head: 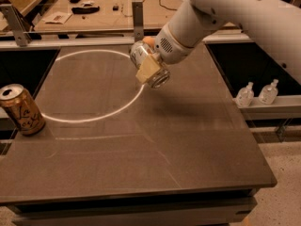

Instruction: Place 7up can upright

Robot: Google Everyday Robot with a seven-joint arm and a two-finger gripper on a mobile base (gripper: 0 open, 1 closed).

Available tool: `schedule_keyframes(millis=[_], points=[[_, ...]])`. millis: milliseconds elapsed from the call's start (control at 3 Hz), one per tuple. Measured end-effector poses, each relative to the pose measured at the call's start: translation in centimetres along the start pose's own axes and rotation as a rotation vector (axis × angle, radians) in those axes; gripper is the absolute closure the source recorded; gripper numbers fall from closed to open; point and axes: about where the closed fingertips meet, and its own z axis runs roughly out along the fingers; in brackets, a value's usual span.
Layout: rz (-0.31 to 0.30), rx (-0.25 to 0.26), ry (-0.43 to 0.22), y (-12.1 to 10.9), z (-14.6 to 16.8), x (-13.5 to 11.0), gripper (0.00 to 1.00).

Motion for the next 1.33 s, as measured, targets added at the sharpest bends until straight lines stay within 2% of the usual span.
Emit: schedule_keyframes(millis=[333, 667, 1000, 1333], points=[[-0.030, -0.132, -0.236, 0.8, 0.2, -0.7, 1.00], [-0.036, -0.252, -0.446, 1.5, -0.8, -0.7, 1.00], [-0.088, -0.301, -0.608, 0.8, -3.5, 1.0, 1.00], [-0.206, -0.241, -0.688, 0.3, -5.0, 2.8, 1.00]])
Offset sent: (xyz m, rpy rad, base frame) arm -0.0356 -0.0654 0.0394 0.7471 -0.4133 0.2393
